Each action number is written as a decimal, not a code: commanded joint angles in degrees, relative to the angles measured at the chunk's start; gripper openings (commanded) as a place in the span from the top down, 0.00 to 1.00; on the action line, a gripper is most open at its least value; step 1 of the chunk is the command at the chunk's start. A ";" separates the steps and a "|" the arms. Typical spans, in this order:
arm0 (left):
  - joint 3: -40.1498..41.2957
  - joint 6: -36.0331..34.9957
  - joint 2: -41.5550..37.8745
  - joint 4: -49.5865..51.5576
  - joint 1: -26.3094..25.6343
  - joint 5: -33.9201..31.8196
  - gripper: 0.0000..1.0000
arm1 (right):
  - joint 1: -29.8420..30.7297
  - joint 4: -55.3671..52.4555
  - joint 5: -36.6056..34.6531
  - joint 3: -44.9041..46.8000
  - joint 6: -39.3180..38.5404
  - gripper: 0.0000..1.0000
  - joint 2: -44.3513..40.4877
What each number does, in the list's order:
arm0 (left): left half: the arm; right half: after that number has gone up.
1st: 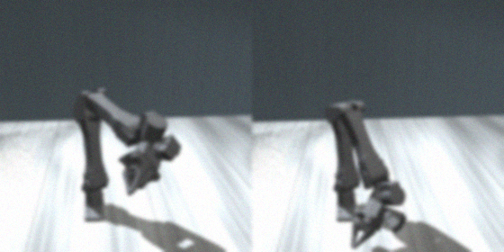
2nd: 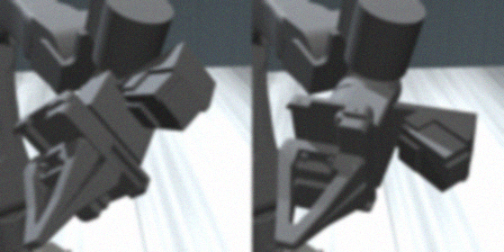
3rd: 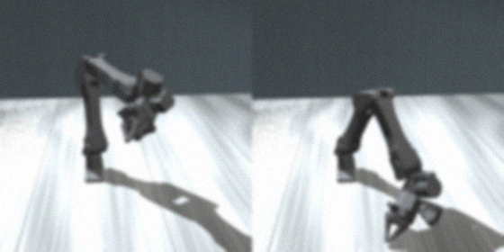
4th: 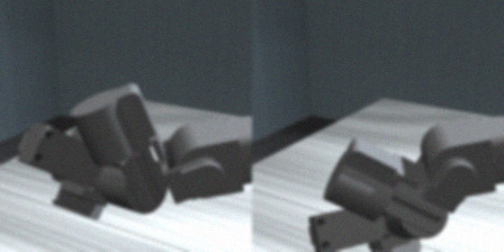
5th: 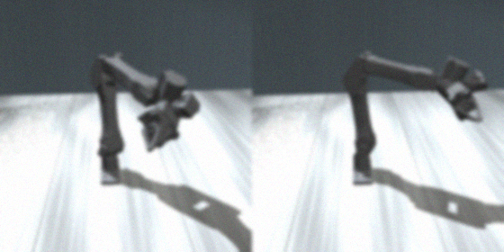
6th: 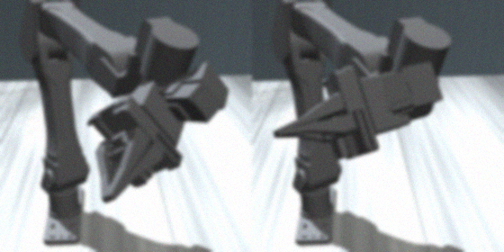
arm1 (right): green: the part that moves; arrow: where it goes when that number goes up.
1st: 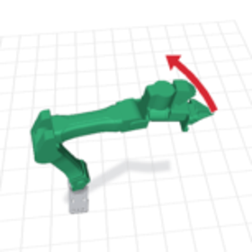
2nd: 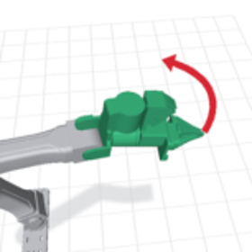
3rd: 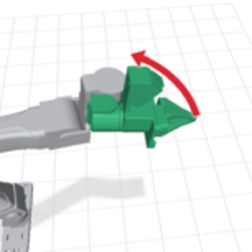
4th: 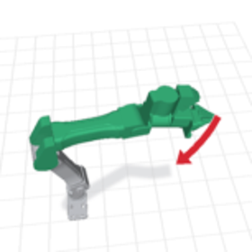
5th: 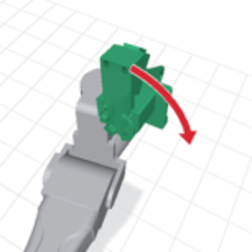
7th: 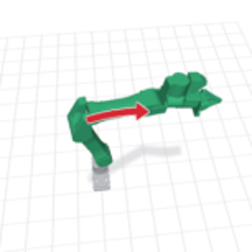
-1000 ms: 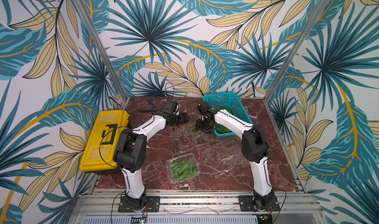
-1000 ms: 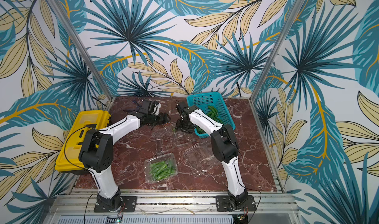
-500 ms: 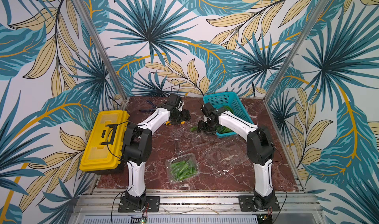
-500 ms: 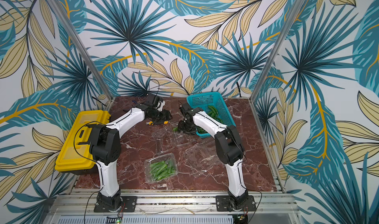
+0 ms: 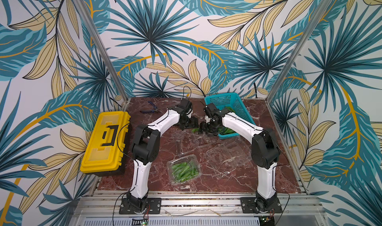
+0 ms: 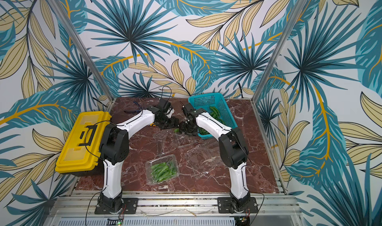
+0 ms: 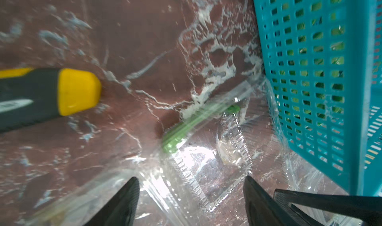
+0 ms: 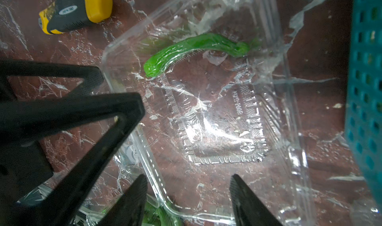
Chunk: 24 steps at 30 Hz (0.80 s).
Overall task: Take small green peppers out of containers
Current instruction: Move the packing box to the center of the board.
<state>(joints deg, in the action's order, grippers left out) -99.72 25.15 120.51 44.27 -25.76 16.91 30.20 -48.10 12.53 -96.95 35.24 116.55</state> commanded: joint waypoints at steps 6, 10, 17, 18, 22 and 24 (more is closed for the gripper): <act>-0.92 0.91 -1.32 0.82 -0.80 -0.98 0.20 | -0.19 -2.45 1.86 9.81 -3.07 0.36 -6.93; -0.36 0.69 -1.57 0.82 -1.14 -1.05 0.20 | -0.22 -1.98 0.47 14.30 -3.97 0.36 -9.92; 0.91 0.39 -2.25 0.83 -1.51 -0.91 0.20 | -0.20 -2.04 -0.25 15.90 -3.37 0.36 -9.63; 1.03 0.26 -2.27 0.82 -1.55 -0.89 0.20 | -0.14 -1.42 -0.68 16.15 -3.28 0.36 -10.20; 1.45 -0.17 -2.38 0.82 -1.71 -0.95 0.20 | -0.23 -0.02 -5.77 16.15 -3.48 0.36 -13.71; 1.73 -0.49 -2.59 0.82 -1.88 -1.14 0.20 | -0.26 -0.42 -9.78 15.05 -4.02 0.36 -14.81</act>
<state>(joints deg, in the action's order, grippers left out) -99.35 25.78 120.38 44.62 -27.18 16.49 30.09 -48.71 9.04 -81.21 32.29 105.25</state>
